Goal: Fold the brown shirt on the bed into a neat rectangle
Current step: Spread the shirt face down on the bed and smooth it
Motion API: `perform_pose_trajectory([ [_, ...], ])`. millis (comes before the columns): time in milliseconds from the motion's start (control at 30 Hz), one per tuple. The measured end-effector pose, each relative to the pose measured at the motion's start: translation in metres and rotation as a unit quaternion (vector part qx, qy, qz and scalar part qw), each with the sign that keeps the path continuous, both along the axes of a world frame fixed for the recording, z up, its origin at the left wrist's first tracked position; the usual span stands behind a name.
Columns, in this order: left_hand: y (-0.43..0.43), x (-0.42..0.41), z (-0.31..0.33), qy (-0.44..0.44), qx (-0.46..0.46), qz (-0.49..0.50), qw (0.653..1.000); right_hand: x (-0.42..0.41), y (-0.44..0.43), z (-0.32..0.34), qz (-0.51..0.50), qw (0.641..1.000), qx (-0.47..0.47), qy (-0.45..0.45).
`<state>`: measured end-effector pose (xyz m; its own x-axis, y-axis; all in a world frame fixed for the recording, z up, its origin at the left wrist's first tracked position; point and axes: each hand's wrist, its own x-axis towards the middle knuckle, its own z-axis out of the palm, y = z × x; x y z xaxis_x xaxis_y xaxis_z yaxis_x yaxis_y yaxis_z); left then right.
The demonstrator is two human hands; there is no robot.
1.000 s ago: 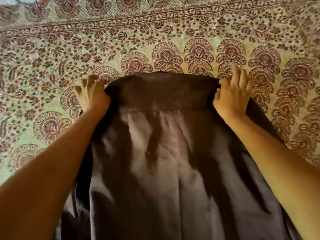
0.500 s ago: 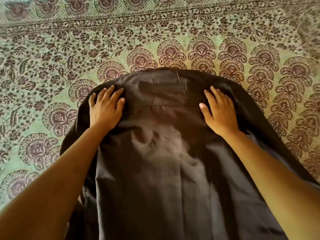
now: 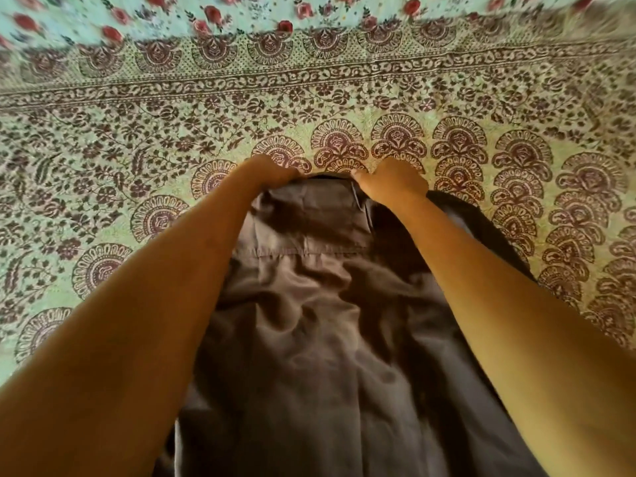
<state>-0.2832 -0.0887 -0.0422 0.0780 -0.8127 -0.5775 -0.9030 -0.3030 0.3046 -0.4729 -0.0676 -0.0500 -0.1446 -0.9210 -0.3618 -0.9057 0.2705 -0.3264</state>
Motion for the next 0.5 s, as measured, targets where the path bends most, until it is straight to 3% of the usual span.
perform_pose_trajectory([
  [133,0.004,0.016,0.015,0.005,0.174,-0.082,0.981,-0.022,0.0,0.0,-0.005,0.976,0.135,-0.168],
  [200,0.01,0.026,0.01,0.016,0.18,-0.078,0.98,-0.025,0.001,-0.001,-0.029,0.963,0.139,-0.228],
  [267,0.013,0.03,0.008,0.105,0.122,-0.04,0.986,-0.024,0.001,0.004,-0.063,0.955,0.124,-0.261],
  [367,0.011,0.032,0.014,0.259,-0.073,0.055,0.962,-0.023,-0.003,0.019,-0.091,0.933,0.117,-0.329],
  [433,0.009,0.032,0.015,0.285,-0.177,0.082,0.938,-0.023,-0.007,0.028,-0.084,0.908,0.126,-0.391],
  [500,0.009,0.029,0.015,0.3,-0.182,0.081,0.933,-0.02,-0.011,0.031,-0.071,0.921,0.129,-0.362],
])
